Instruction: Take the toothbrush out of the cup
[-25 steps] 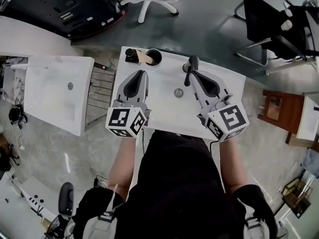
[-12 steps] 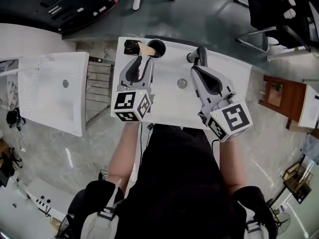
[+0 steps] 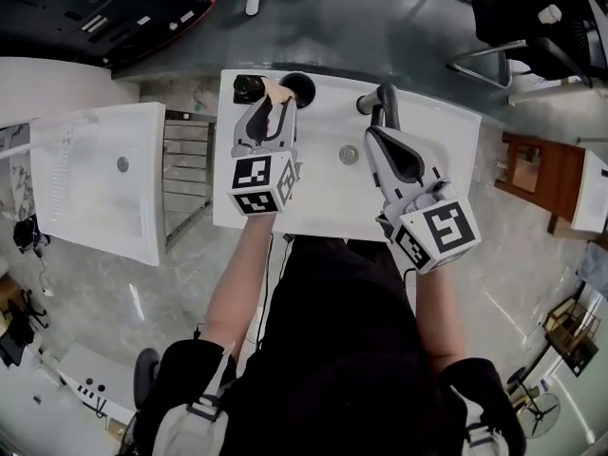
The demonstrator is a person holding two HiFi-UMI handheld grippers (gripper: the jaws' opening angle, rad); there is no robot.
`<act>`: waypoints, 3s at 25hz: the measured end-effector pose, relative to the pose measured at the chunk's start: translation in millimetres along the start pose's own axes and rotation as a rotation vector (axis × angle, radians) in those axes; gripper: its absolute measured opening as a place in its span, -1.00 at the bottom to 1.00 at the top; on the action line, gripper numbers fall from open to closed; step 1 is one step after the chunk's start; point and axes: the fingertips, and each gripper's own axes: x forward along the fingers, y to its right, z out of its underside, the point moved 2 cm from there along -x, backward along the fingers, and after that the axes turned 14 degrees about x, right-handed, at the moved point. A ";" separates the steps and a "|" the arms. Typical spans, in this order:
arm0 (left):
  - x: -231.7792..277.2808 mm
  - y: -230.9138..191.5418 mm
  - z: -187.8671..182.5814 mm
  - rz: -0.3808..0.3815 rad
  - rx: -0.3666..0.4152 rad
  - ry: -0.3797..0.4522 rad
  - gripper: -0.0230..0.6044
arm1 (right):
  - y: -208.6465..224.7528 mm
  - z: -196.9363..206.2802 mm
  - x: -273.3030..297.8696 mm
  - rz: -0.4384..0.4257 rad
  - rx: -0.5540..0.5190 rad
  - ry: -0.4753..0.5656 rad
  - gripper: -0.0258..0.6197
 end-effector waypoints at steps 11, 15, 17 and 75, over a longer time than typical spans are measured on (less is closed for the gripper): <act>-1.3 0.3 -3.8 -0.006 -0.011 0.007 -0.68 | -1.4 0.9 -0.1 0.002 0.005 0.001 -0.83; -3.5 2.2 -5.7 0.000 -0.005 0.013 -0.78 | -2.2 3.1 -2.6 0.004 0.010 0.006 -0.83; -5.6 2.5 -7.3 0.003 0.000 0.017 -0.80 | -3.9 3.0 -4.0 0.005 0.011 0.013 -0.83; -251.8 214.6 -51.6 -0.285 -0.139 0.317 -0.87 | 5.5 31.1 -226.7 -0.461 -0.086 0.102 -0.83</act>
